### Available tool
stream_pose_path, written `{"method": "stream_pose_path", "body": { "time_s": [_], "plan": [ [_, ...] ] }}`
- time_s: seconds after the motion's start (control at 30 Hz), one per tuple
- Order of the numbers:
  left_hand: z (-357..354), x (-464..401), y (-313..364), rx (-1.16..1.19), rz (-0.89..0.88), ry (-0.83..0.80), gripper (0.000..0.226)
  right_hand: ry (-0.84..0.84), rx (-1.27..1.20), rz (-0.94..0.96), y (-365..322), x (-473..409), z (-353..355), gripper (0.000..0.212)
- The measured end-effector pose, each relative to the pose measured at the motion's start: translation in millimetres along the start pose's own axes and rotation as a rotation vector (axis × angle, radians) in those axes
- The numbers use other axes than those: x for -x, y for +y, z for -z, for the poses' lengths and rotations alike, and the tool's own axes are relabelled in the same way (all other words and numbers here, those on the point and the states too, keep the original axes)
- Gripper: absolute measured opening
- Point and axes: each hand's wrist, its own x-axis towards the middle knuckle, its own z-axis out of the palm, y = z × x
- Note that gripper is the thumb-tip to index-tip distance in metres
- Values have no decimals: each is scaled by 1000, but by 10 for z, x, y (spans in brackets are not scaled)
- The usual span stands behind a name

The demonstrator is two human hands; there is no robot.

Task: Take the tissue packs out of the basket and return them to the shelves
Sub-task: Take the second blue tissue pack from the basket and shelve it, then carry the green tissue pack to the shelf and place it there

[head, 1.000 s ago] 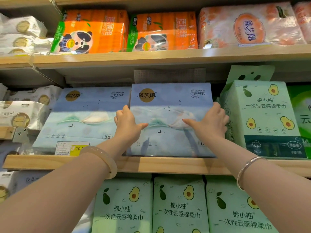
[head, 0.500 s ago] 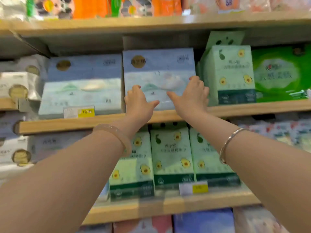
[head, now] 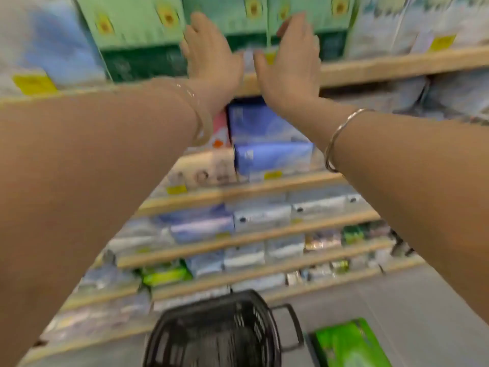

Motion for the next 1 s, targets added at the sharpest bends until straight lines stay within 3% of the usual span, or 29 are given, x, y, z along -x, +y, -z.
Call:
{"method": "stream_pose_path", "body": {
  "time_s": [0.27, 0.5, 0.7, 1.0],
  "plan": [
    [-1143, 1414, -515, -132, 174, -284, 61, -311, 145, -141, 1536, 1188, -247, 46],
    [-1973, 2873, -685, -155, 404, -512, 57, -548, 161, -477, 3054, 2180, 47, 50],
    [-2657, 3794, -637, -178, 472, -660, 63, -626, 211, -731, 4174, 2951, 243, 58],
    [-3785, 4714, -1200, -213, 447, -964, 52, -571, 208, -1287, 5482, 4070, -75, 72]
  ]
}}
